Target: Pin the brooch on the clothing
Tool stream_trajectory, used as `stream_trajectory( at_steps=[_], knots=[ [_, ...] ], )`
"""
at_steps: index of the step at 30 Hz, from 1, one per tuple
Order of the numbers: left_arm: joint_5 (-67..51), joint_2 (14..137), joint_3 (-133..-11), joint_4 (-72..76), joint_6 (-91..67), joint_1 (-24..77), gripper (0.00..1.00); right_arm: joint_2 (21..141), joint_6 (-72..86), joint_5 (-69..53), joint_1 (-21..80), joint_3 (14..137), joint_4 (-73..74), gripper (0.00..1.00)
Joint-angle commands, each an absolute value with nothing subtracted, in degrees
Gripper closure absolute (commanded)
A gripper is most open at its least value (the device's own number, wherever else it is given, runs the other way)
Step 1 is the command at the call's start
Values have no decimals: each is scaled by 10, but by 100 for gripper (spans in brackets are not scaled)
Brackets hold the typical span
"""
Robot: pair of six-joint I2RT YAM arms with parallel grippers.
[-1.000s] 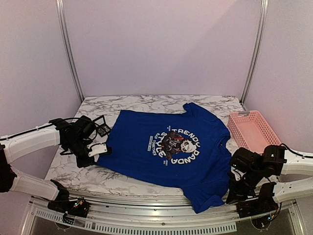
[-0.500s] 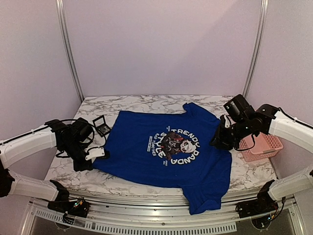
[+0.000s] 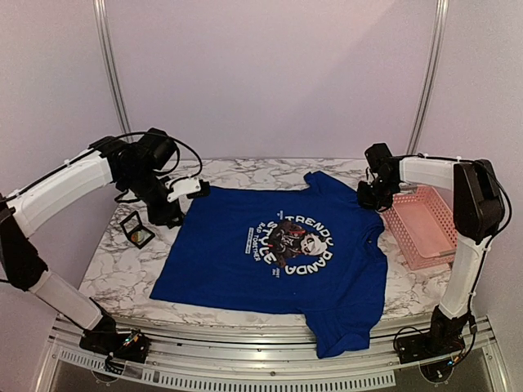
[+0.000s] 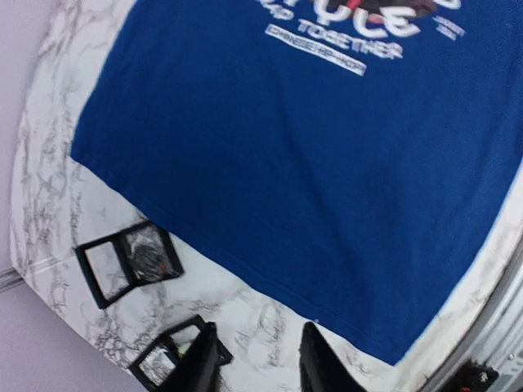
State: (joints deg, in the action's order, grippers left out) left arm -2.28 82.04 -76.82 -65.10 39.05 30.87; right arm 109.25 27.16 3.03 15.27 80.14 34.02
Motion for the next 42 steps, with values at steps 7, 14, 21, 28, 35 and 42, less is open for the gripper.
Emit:
stream_trajectory(
  at_steps=[7, 14, 21, 28, 35, 42],
  knots=[
    [212, 1195, -1016, -425, 233, 306, 96, 1256, 179, 36, 142, 918, 360, 100],
    [254, 1325, -1075, -406, 226, 281, 97, 1340, 165, 25, 125, 1007, 384, 100],
    [277, 1384, -1102, -394, 216, 218, 96, 1431, 134, 12, 104, 1177, 410, 100],
    [243, 1395, -1120, -386, 230, 210, 96, 1458, 96, -28, 104, 1234, 409, 100],
    [199, 1352, -1166, -393, 245, 214, 91, 1387, 69, -79, 106, 1235, 405, 96],
    [89, 1214, -1159, -470, 247, 222, 56, 1251, 81, -140, 136, 1202, 388, 87]
  ],
)
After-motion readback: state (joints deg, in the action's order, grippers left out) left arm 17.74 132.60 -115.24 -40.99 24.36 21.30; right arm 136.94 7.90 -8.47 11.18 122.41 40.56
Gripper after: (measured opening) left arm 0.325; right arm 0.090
